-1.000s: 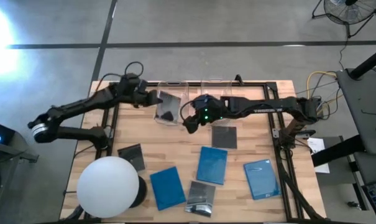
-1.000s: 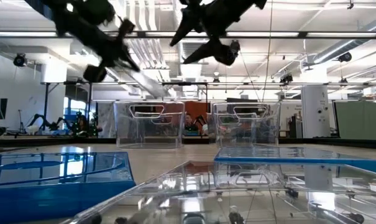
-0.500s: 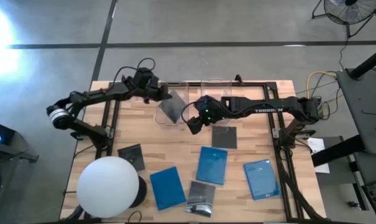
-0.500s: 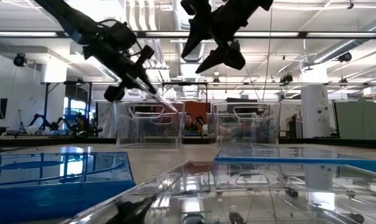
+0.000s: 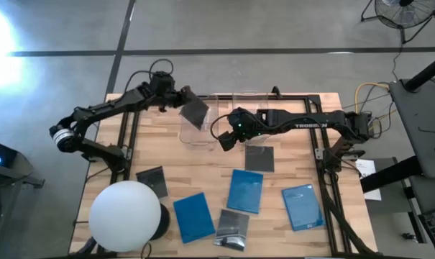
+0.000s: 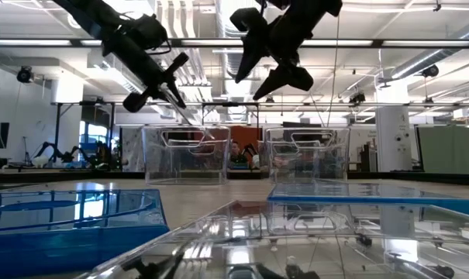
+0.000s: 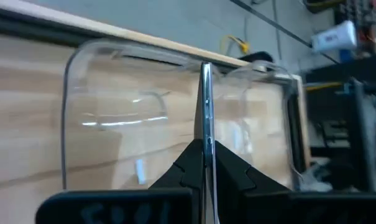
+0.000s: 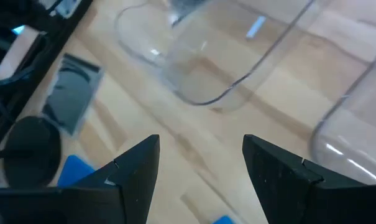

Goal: Pick & place jewel cases by type
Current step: Put the black cd case into the left transparent bin

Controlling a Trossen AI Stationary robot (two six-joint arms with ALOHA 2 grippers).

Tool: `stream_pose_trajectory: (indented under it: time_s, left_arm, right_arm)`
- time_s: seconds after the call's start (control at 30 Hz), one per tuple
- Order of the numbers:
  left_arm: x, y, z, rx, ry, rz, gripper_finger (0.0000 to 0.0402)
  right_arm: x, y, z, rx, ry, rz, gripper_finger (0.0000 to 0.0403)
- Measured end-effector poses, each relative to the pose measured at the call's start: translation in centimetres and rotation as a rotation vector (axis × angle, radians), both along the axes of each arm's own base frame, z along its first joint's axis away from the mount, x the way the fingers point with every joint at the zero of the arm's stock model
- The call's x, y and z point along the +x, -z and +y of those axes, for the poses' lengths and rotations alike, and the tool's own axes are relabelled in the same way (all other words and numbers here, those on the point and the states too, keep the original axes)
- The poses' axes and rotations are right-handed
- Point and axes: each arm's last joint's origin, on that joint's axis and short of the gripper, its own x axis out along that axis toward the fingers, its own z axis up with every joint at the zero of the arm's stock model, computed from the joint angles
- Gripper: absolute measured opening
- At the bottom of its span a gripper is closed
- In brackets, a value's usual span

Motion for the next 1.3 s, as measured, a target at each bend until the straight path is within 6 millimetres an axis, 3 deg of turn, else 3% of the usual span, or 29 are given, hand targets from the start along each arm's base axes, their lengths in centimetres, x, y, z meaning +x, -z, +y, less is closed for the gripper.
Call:
stream_pose_trajectory:
  time_s: [0.27, 0.4, 0.53, 0.9, 1.07, 1.3]
  left_arm:
    - [1.2, 2.8, -2.4, 0.033, -0.162, 0.024, 0.0000]
    - [1.5, 3.0, -2.5, 0.065, -0.251, -0.079, 0.0000]
    - [1.6, 3.8, -2.5, 0.051, -0.287, -0.074, 0.0000]
    - [3.4, 6.2, -3.1, 0.018, -0.220, -0.010, 0.0002]
    - [4.0, 7.3, -3.5, -0.008, -0.154, 0.047, 0.0043]
    - [3.0, 4.9, -4.0, 0.085, 0.034, 0.314, 0.0100]
  right_arm:
    - [-0.3, 0.1, -0.7, -0.006, 0.009, 0.021, 0.0226]
    - [-0.3, 0.1, -0.7, -0.016, -0.003, 0.023, 0.0226]
    - [-0.3, 0.1, -0.9, -0.021, -0.003, 0.024, 0.0226]
    - [-0.3, 0.1, -0.9, -0.028, -0.013, 0.025, 0.0226]
    - [-0.4, 0.1, -0.9, -0.026, -0.014, 0.034, 0.0226]
    - [-0.5, 0.2, -0.8, -0.022, -0.016, 0.045, 0.0226]
